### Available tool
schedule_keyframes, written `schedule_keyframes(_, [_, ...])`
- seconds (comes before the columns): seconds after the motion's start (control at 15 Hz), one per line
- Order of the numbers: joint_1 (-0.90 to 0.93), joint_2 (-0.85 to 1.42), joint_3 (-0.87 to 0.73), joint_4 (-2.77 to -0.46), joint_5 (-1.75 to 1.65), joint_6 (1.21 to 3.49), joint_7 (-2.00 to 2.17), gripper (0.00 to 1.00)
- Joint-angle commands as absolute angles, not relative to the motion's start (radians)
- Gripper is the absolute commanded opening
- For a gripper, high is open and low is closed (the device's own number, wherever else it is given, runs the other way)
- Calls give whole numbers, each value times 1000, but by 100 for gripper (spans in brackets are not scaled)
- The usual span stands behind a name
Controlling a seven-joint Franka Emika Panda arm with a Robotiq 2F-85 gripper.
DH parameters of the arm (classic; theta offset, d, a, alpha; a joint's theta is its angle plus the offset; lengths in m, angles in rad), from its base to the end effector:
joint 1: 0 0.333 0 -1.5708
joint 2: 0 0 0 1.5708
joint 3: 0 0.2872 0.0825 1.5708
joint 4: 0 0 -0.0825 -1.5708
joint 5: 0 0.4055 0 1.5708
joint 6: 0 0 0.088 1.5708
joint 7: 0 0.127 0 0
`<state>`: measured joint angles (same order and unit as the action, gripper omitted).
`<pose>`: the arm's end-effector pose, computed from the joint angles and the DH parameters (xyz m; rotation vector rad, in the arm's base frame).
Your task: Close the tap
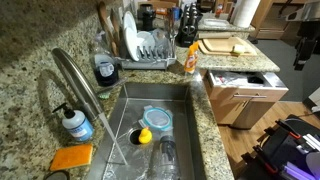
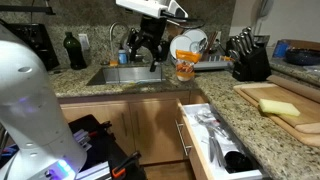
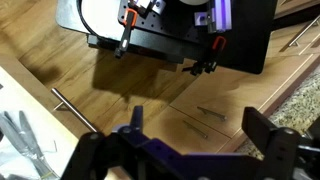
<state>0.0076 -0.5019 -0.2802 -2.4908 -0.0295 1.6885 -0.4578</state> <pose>0.3722 -0.1010 0.3806 -2.8892 -0.3597 0.3840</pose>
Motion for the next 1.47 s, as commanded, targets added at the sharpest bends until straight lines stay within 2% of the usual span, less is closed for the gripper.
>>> schedule_keyframes(0.0, [-19,-498,-257,-2489,-20,1686,-468,100])
schedule_keyframes(0.4, [-19,-498,-257,-2489,-20,1686,-468,100])
schedule_keyframes(0.93, [185,-140,16,-2378,3,1735,-439,100])
schedule_keyframes(1.4, [231,-60,157,-2352,3,2191,-399,100])
